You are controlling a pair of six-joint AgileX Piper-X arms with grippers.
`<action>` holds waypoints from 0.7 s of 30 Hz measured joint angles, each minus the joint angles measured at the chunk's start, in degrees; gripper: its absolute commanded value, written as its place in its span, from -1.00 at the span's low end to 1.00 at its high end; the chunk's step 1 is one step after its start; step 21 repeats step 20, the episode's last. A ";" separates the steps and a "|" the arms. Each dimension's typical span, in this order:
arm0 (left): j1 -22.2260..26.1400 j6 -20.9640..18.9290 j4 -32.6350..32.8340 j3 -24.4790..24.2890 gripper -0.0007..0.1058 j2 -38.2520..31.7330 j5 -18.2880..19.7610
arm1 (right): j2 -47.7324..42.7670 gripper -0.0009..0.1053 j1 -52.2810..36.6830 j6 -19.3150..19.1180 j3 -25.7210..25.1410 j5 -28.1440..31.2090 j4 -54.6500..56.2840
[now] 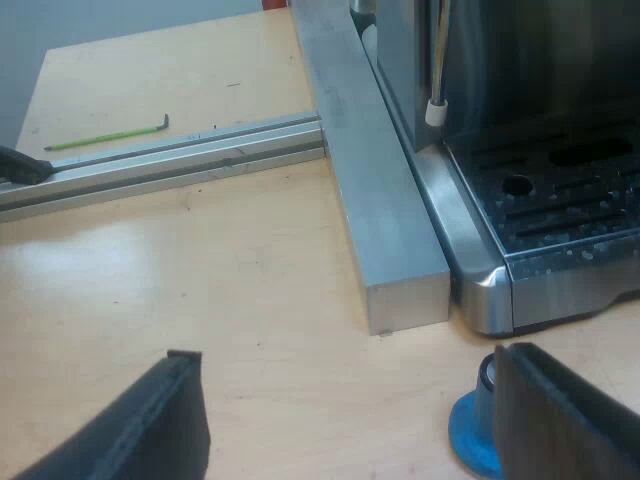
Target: Grind coffee beans and then tamp
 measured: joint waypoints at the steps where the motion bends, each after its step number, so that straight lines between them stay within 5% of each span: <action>1: 0.00 0.00 -0.16 0.08 0.19 0.00 0.00 | 0.00 0.31 0.00 -0.02 0.00 0.00 0.00; 21: 0.00 0.00 -0.69 0.13 0.19 0.00 0.00 | 0.00 0.31 0.00 -0.02 0.00 0.00 0.00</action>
